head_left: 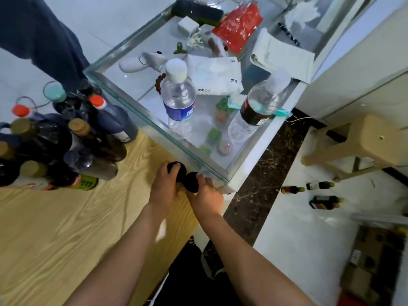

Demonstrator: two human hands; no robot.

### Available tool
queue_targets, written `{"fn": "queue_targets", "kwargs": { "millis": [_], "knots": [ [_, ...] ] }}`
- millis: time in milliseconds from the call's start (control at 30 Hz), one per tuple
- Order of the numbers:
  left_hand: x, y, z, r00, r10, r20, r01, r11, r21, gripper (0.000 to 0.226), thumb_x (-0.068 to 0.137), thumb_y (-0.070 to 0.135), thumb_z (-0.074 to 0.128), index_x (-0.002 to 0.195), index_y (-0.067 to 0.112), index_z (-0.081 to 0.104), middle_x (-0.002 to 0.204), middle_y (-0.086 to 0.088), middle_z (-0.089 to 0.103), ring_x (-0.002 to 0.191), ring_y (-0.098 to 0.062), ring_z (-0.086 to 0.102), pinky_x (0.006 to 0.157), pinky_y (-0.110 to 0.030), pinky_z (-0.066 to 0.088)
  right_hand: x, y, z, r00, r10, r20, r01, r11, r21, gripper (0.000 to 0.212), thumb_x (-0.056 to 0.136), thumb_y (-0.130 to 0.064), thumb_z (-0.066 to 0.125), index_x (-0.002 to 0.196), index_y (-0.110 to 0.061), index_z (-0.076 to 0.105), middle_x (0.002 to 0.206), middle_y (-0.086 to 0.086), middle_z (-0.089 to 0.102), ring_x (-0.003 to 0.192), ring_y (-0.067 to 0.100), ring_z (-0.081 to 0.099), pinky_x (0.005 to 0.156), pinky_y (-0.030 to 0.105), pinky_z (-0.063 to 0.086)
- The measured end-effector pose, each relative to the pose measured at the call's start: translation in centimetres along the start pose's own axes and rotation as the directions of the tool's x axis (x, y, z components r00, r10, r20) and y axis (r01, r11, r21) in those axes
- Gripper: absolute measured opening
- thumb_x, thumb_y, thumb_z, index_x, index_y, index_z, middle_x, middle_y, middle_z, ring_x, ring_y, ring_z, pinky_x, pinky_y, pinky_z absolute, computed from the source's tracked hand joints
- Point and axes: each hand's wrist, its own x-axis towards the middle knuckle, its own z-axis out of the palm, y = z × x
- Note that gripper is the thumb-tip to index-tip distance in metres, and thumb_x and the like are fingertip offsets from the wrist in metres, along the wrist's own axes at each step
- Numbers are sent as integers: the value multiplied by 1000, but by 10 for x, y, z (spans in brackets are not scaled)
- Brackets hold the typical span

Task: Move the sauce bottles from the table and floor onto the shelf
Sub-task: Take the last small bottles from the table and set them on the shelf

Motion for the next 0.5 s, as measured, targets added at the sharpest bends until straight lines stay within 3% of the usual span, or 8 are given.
{"fn": "queue_targets", "kwargs": {
  "millis": [133,233,300,367,433,500],
  "knots": [
    [-19,1,-4,999,-36,-4,35,994,-99,51,79,5,73,126,6,55,121,-20,51,106,-36,55,89,-41,49,-15,4,1,999,-3,-37,8,990,141,60,88,-42,63,142,-25,47,126,2,60,101,28,65,73,36,53],
    [-39,7,-12,987,-147,66,159,947,-278,49,76,9,78,123,14,61,119,-11,56,107,-23,56,92,-29,45,-33,20,-1,997,-27,-77,45,971,237,56,84,-46,65,137,-29,55,118,-1,65,101,25,65,75,33,53],
    [-53,19,-20,978,-171,119,205,888,-412,39,72,4,80,101,26,69,101,1,66,93,-10,61,82,-26,48,-46,36,-3,995,-43,-85,65,956,286,58,81,-48,71,134,-28,59,119,0,66,105,23,64,80,33,53],
    [-66,36,-25,969,-174,174,240,823,-515,46,70,-9,78,83,34,69,78,15,69,75,3,62,65,-15,49,-59,53,-8,996,-50,-75,72,943,325,61,79,-51,73,134,-28,61,122,-1,66,110,21,62,86,33,53],
    [-81,57,-28,955,-211,207,294,743,-600,49,69,-13,78,99,23,67,87,15,68,85,-3,62,64,-6,46,-76,72,-17,995,-62,-76,85,927,366,63,77,-54,72,133,-30,61,123,-3,65,112,19,61,89,33,53],
    [-94,74,-29,949,-199,244,310,723,-618,64,64,-8,83,120,14,59,108,2,64,102,-12,59,81,-12,45,-94,92,-31,993,-62,-100,98,906,411,60,76,-50,74,131,-29,62,120,-4,65,111,17,61,91,31,52]
  ]
}}
